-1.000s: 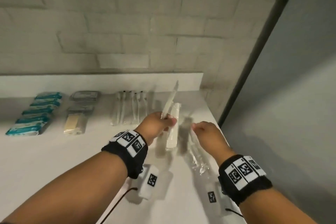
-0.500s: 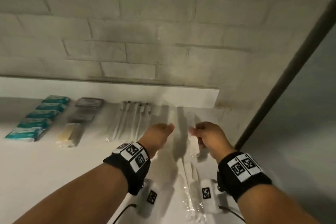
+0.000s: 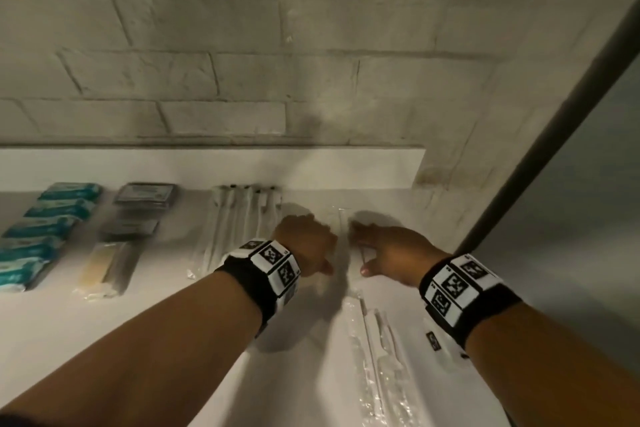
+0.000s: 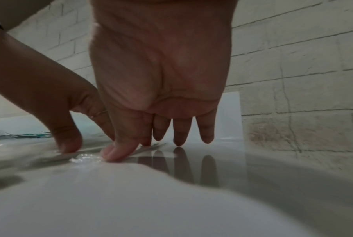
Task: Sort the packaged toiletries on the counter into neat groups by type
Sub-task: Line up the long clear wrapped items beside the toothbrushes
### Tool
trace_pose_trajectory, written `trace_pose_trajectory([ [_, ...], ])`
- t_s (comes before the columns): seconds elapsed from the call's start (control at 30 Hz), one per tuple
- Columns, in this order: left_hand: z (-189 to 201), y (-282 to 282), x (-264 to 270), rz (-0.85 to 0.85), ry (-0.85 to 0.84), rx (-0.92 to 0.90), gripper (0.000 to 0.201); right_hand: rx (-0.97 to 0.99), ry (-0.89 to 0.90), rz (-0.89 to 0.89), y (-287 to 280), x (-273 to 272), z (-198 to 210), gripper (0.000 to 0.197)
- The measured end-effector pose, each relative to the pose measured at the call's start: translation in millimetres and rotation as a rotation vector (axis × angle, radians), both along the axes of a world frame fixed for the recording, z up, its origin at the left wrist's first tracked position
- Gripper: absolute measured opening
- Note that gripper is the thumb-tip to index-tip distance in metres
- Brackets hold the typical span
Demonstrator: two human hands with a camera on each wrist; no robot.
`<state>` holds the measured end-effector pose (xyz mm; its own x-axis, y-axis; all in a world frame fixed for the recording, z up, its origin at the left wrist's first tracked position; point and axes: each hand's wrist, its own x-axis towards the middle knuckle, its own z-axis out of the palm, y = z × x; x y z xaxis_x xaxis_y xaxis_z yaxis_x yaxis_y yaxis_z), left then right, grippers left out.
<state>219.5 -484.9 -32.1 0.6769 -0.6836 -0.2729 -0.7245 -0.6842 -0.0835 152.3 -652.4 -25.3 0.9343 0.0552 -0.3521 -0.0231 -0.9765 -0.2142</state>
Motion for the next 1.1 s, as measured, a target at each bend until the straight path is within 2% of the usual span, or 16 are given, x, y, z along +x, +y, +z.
trace_pose_trajectory([
  [0.2,-2,0,12,0.050,-0.012,0.012,0.052,-0.057,0.043,0.018,13,14,0,0.083],
  [0.4,-2,3,16,0.069,0.008,0.029,0.057,0.007,0.043,0.038,16,9,8,0.074],
  [0.47,-3,2,15,0.070,0.008,0.024,0.055,0.102,-0.029,-0.041,19,3,12,0.071],
  [0.53,-3,2,14,0.067,0.009,0.020,0.051,0.106,-0.164,-0.109,27,-6,18,0.064],
  [0.57,-3,2,14,0.066,0.011,0.019,0.050,0.095,-0.170,-0.115,33,-13,20,0.062],
  [0.7,-1,3,16,0.082,0.033,0.010,0.054,0.015,0.106,-0.083,60,-34,14,0.074],
  [0.77,-1,2,16,0.095,0.039,0.003,0.057,0.000,0.136,-0.123,69,-35,4,0.073],
  [0.87,0,3,14,0.108,0.046,-0.007,0.060,0.154,0.142,-0.196,67,-29,-2,0.062],
  [0.97,2,4,13,0.103,0.035,-0.027,0.054,0.386,0.013,-0.241,50,-22,20,0.041],
  [1.03,2,5,12,0.119,0.050,-0.044,0.056,0.544,-0.204,-0.302,35,-18,49,0.026],
  [1.1,2,6,12,0.132,0.070,-0.036,0.065,0.668,-0.432,-0.390,18,-17,70,0.013],
])
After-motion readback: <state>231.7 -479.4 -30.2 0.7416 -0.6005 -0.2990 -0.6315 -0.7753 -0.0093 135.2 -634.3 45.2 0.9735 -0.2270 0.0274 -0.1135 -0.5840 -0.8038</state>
